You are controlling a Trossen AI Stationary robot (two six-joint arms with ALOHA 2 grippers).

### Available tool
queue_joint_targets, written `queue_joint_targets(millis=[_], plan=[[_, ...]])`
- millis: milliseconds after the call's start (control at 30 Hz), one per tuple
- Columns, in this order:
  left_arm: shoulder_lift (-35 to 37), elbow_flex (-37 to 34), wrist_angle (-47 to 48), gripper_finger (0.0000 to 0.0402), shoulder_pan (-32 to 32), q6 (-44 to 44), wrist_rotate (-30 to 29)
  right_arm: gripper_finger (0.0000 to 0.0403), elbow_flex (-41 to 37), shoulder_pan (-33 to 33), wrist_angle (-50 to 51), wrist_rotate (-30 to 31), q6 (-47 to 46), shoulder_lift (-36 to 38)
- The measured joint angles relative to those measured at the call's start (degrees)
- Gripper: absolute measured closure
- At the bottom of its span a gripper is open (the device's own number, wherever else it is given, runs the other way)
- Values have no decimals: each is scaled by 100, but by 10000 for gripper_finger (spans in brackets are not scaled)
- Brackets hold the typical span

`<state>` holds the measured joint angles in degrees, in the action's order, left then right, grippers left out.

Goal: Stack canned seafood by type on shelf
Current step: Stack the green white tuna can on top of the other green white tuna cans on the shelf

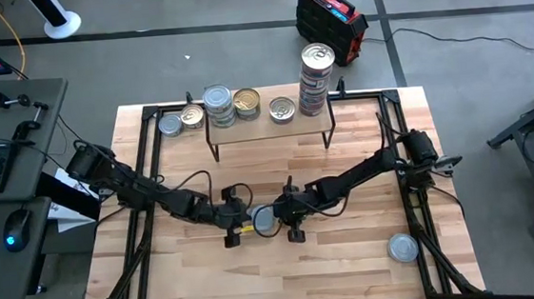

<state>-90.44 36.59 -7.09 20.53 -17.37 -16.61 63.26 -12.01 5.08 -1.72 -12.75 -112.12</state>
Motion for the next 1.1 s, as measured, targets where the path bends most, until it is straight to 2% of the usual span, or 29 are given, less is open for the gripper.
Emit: queue_joint_targets(millis=[567, 767, 900, 1000, 1100], plan=[[-432, 28, -401, 402, 18, -213, 28, 403, 29, -2, -313, 34, -171, 0], [-429, 21, -340, 402, 54, -359, 42, 403, 405, -142, -247, -121, 190, 178], [-503, -40, -80, 402, 153, -367, 193, 403, 697, -112, -280, 15, 385, 306], [-448, 28, -314, 402, 252, -437, 167, 403, 877, -82, -191, 7, 538, 258], [-479, -4, -168, 402, 342, -631, 136, 403, 1016, -80, -257, 1, 676, 293]])
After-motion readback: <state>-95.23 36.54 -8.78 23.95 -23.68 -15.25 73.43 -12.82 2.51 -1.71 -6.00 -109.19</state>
